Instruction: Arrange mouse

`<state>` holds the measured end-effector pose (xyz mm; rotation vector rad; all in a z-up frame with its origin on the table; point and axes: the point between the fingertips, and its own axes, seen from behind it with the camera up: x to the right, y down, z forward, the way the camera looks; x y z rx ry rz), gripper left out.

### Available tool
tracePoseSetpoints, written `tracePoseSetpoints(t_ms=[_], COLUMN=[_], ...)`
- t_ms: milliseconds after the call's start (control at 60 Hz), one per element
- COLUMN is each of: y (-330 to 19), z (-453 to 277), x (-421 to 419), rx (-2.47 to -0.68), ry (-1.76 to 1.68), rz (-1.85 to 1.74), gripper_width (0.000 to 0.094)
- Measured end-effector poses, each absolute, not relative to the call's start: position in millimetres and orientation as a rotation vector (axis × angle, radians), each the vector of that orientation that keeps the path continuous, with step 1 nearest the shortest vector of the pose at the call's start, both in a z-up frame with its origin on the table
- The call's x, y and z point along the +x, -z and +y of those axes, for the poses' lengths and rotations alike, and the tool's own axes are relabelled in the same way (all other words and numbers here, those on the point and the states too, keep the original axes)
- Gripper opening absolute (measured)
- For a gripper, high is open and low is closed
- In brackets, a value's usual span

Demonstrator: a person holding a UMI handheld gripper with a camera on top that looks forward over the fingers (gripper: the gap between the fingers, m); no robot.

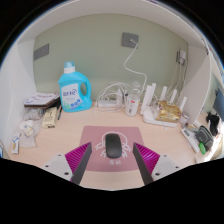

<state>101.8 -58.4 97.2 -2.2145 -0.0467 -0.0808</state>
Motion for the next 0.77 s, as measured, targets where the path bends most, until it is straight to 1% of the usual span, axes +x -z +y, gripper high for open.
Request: tracePoseSetpoints(t_ms=[167, 350, 517, 767], y=[-152, -188, -198, -207], z=[-115, -169, -201, -212], x=[91, 81, 75, 73], rx=[-2.152, -2.123, -2.116, -2.101], ry=[0.133, 0.16, 0.171, 0.171], rz=[-0.065, -0.058, -0.059, -0.056], gripper_width=[0.0852, 0.085, 0.0848, 0.0848])
